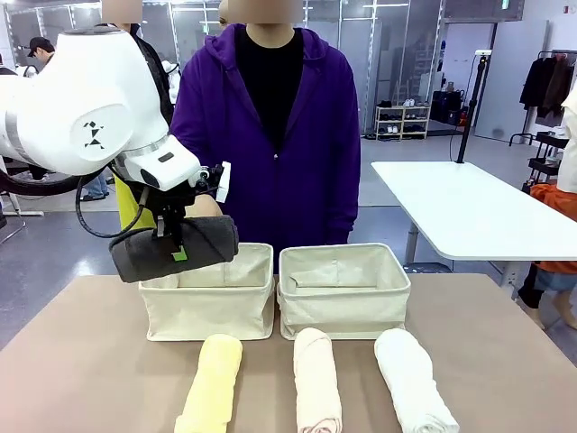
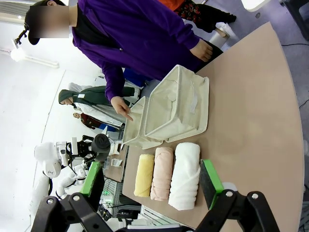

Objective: Divide the towels into two baskets.
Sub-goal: Pick up one hotel-folded towel and place it in the Fabric basket indicated by the person.

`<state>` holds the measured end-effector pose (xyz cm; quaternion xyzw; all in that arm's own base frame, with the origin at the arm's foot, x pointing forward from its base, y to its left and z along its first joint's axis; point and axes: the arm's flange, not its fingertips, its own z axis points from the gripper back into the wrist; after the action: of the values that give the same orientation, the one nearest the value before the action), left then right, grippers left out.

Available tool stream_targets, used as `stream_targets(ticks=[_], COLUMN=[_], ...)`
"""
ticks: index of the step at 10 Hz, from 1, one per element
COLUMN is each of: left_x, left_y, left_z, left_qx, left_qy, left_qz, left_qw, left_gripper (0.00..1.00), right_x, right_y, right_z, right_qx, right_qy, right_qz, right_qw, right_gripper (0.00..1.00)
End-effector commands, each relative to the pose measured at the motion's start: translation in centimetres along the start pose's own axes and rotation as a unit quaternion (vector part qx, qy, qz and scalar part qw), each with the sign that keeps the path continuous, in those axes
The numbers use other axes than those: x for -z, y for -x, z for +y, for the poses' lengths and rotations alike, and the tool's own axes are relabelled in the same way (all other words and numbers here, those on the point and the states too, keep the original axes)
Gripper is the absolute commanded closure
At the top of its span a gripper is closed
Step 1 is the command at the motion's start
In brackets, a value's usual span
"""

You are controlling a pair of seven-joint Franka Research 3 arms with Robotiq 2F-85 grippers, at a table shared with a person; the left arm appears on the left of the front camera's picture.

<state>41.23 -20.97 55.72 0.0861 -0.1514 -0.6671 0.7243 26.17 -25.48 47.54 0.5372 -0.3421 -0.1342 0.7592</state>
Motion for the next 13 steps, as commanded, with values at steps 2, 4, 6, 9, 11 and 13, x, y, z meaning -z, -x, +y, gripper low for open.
stream_targets(ticks=[2, 4, 6, 9, 11, 13], left_x=[2.2, 6.5, 9.7, 13.9, 15.2, 15.7], left_y=[-1.5, -1.3, -0.5, 0.5, 0.8, 0.5], left_z=[3.1, 6.4, 8.7, 10.3, 10.7, 10.4], left_qx=[0.1, 0.12, 0.12, 0.129, 0.123, 0.127], left_qy=[-0.027, -0.034, -0.062, -0.061, -0.043, -0.037], left_qz=[0.008, 0.004, -0.006, -0.004, -0.007, -0.008], left_qw=[0.995, 0.992, 0.991, 0.99, 0.991, 0.991], left_gripper=[0.62, 0.62, 0.62, 0.53, 0.25, 0.0], right_x=[-0.2, -0.2, -0.2, -0.2, -0.2, -0.2], right_y=[0.2, 0.2, 0.2, 0.2, 0.2, 0.2], right_z=[0.2, 0.2, 0.2, 0.2, 0.2, 0.2], right_qx=[-0.007, -0.007, -0.007, -0.007, -0.007, -0.007], right_qy=[-0.002, -0.002, -0.002, -0.002, -0.002, -0.002], right_qz=[0.0, 0.0, 0.0, 0.0, 0.0, 0.0], right_qw=[1.0, 1.0, 1.0, 1.0, 1.0, 1.0], right_gripper=[0.0, 0.0, 0.0, 0.0, 0.0, 0.0])
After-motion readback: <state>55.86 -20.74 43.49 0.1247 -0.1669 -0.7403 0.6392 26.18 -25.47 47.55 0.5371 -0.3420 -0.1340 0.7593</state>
